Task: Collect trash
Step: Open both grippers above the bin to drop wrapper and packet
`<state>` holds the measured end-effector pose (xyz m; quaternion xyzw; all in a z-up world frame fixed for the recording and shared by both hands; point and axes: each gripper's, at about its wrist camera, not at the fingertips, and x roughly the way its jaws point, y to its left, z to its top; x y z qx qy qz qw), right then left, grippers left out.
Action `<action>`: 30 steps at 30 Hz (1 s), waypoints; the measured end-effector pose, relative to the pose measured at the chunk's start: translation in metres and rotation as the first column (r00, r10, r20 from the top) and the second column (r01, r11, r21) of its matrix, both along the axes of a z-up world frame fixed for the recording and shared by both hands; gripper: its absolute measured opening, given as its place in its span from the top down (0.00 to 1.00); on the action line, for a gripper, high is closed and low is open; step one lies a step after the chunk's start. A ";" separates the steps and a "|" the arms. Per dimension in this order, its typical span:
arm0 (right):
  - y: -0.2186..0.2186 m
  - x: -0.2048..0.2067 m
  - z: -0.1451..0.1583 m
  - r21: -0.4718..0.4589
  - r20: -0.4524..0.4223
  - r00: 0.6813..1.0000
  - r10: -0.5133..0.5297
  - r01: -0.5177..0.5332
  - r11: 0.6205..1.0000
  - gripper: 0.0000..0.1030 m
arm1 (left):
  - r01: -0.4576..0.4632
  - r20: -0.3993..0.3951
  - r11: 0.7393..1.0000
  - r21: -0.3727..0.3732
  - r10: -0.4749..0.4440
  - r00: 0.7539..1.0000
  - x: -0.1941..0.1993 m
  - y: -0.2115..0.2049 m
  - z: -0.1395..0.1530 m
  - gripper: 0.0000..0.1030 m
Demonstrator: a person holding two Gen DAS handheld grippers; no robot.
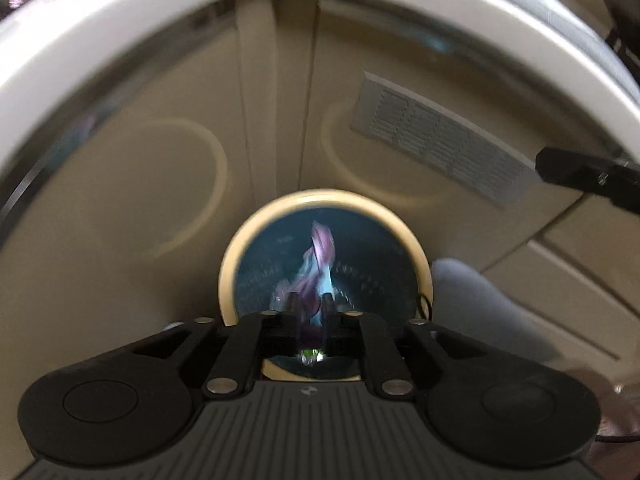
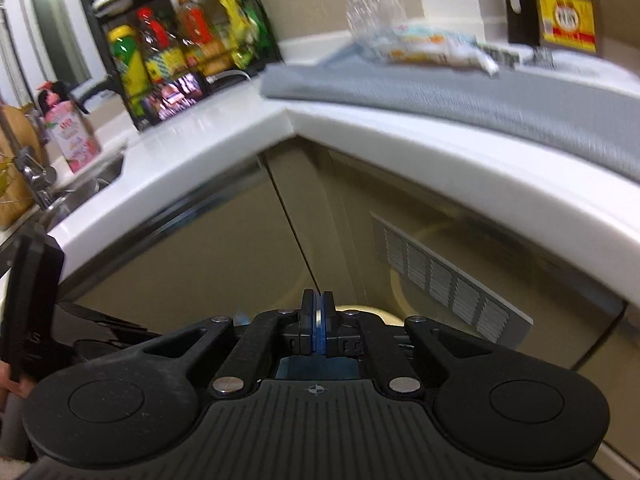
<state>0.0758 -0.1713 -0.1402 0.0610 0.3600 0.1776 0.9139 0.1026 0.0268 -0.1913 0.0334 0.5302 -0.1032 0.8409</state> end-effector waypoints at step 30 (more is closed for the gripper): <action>0.035 -0.025 0.004 -0.176 0.003 0.992 0.127 -0.125 0.976 0.11 | -0.121 0.234 0.983 0.135 0.087 0.968 -0.053 0.002 0.065 0.00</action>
